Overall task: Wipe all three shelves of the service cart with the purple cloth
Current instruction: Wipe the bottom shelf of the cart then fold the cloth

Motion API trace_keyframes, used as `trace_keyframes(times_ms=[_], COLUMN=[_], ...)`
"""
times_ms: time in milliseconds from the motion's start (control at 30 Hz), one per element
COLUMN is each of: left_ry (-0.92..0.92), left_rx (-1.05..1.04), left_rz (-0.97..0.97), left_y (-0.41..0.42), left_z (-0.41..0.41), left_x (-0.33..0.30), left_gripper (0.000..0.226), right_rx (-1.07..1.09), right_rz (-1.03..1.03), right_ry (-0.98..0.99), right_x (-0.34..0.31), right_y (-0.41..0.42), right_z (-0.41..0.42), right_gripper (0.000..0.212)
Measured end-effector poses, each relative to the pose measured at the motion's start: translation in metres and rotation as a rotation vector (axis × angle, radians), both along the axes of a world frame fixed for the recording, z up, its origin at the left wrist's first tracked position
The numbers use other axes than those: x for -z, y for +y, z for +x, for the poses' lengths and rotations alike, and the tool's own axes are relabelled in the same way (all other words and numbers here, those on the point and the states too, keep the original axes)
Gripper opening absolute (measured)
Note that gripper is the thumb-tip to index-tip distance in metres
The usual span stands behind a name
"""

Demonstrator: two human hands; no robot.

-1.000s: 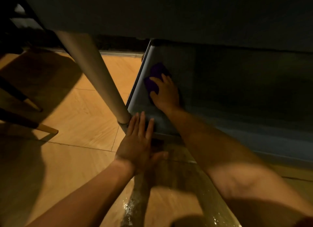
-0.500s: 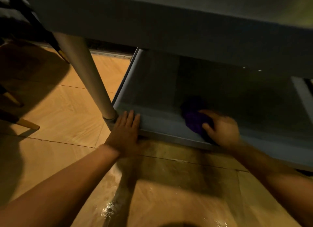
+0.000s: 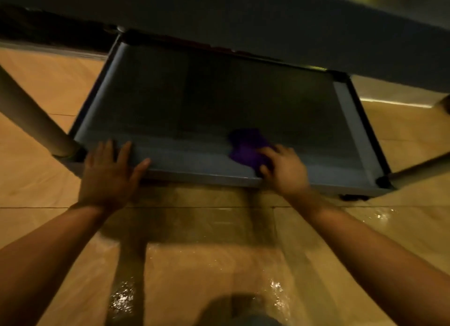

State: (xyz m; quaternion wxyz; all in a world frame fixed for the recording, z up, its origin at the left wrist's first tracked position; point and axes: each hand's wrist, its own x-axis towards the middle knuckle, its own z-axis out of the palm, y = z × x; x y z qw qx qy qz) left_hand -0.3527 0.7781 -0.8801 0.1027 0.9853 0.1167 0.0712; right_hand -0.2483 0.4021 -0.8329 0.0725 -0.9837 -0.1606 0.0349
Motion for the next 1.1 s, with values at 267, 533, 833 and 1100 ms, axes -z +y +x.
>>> trace_keyframes(times_ms=[267, 533, 833, 1100], left_ry=[0.159, 0.370, 0.742, 0.644], left_rx=[-0.039, 0.074, -0.070, 0.096], left_rz=[0.048, -0.841, -1.518, -1.459], left_y=[-0.005, -0.142, -0.265, -0.309], left_z=[0.012, 0.023, -0.035, -0.070], left_x=[-0.001, -0.129, -0.431, -0.640], left_gripper=[0.083, 0.071, 0.041, 0.023], right_rx=[0.395, 0.410, 0.428, 0.684], right_rz=[0.038, 0.604, 0.754, 1.208], right_ry=[-0.055, -0.034, 0.142, 0.208], right_x=[-0.005, -0.112, -0.376, -0.576], right_y=[-0.084, -0.028, -0.034, -0.095], right_z=[0.008, -0.076, -0.196, -0.242], right_gripper=[0.046, 0.051, 0.057, 0.054])
